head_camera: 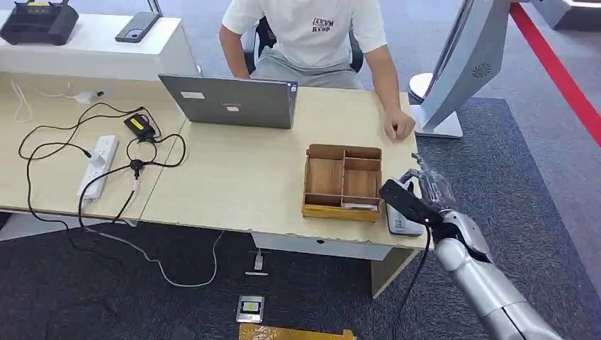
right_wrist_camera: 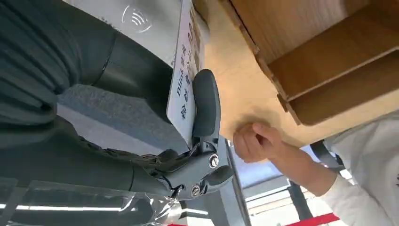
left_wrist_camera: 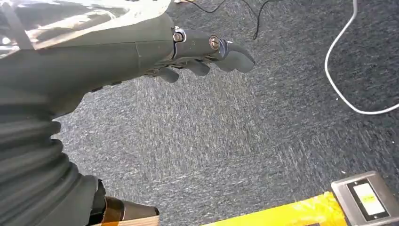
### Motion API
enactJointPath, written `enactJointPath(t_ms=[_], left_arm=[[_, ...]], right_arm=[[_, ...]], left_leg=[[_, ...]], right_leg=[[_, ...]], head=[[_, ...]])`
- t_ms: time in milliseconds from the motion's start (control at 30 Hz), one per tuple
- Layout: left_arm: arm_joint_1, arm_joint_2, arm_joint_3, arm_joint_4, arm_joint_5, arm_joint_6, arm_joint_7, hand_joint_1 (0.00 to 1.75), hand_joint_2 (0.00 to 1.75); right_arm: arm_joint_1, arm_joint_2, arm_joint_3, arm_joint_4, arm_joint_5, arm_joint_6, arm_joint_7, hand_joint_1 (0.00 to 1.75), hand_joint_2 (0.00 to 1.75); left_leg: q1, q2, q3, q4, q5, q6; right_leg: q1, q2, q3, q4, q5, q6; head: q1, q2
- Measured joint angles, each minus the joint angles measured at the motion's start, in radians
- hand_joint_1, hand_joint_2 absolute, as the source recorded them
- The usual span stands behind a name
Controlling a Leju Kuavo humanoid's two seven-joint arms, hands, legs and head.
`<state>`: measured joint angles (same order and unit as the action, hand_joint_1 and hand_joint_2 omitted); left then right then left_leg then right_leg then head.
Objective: Pass the card to the sensor for recognition and then transmit it.
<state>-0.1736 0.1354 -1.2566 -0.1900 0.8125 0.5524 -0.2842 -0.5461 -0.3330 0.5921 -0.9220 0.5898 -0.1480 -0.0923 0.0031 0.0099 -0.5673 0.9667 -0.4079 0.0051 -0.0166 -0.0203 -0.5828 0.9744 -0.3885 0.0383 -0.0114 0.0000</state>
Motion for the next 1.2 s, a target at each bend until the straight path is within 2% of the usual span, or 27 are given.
enactJointPath(t_ms=[600, 867, 1200], left_arm=[[0.000, 0.002, 0.000, 0.000, 0.002, -0.002, 0.010, 0.00, 1.75], [0.000, 0.003, 0.002, 0.000, 0.010, -0.002, 0.015, 0.00, 1.75], [0.000, 0.003, 0.004, 0.000, 0.013, -0.002, 0.016, 0.00, 1.75]], right_arm=[[0.029, 0.011, 0.041, 0.011, -0.015, 0.003, 0.010, 1.75, 1.75], [0.021, 0.001, 0.015, 0.062, -0.081, -0.015, -0.004, 1.75, 1.75], [0.010, -0.018, -0.018, 0.122, -0.095, -0.034, -0.013, 1.75, 1.75]], left_leg=[[0.000, 0.000, 0.000, 0.000, 0.000, 0.000], [0.000, 0.000, 0.000, 0.000, 0.000, 0.000], [0.000, 0.000, 0.000, 0.000, 0.000, 0.000]], right_leg=[[0.000, 0.000, 0.000, 0.000, 0.000, 0.000], [0.000, 0.000, 0.000, 0.000, 0.000, 0.000], [0.000, 0.000, 0.000, 0.000, 0.000, 0.000]], head=[[0.000, 0.000], [0.000, 0.000], [0.000, 0.000]])
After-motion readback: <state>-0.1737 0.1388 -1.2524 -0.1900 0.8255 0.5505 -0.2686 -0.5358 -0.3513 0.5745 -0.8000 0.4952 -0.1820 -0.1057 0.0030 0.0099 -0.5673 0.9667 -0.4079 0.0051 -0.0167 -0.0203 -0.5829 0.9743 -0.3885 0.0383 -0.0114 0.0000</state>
